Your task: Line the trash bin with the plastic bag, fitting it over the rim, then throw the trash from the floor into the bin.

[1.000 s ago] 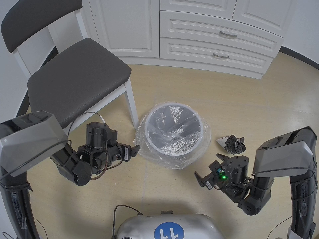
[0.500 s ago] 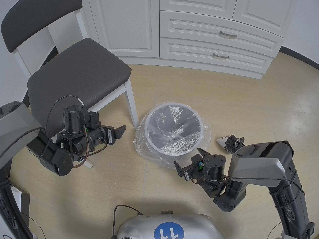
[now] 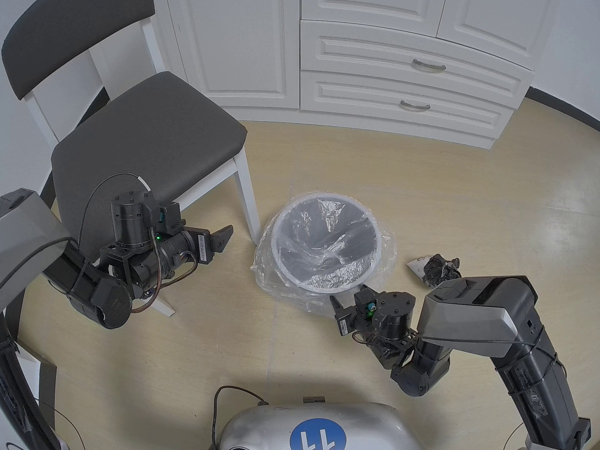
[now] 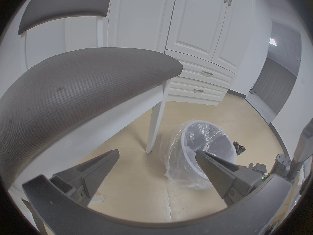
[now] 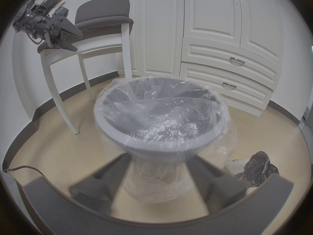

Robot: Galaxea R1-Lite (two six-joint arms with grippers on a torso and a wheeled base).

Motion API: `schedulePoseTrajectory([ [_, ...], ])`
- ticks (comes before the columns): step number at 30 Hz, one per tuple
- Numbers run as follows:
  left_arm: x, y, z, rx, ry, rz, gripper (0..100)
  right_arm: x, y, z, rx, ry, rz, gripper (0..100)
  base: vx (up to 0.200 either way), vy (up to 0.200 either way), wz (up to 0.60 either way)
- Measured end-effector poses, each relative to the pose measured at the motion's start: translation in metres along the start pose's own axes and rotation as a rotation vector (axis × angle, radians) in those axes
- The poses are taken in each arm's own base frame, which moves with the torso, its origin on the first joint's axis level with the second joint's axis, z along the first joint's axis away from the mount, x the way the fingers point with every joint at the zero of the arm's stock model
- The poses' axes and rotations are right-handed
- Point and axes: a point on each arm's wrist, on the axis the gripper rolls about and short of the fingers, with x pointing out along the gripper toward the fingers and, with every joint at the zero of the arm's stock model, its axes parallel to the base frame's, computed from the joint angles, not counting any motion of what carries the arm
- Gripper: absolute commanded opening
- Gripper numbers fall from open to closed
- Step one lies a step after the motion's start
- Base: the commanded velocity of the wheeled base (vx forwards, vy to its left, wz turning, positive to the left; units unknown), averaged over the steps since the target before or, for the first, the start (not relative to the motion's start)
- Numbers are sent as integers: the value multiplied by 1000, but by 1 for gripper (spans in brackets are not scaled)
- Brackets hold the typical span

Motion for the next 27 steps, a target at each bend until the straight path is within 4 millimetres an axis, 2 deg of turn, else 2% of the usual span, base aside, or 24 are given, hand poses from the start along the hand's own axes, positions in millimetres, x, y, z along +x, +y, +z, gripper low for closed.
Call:
schedulePoseTrajectory([
  [6, 0, 2, 2, -1, -6, 6, 100, 2, -2, -3, 1, 3, -8, 0, 0, 0, 0],
  [14, 0, 3, 2, -2, -6, 8, 100, 4, -5, -18, -5, 30, -14, 0, 0, 0, 0],
  [27, 1, 2, 0, -2, -1, 6, 100, 20, -8, -30, 6, 10, -33, 0, 0, 0, 0],
])
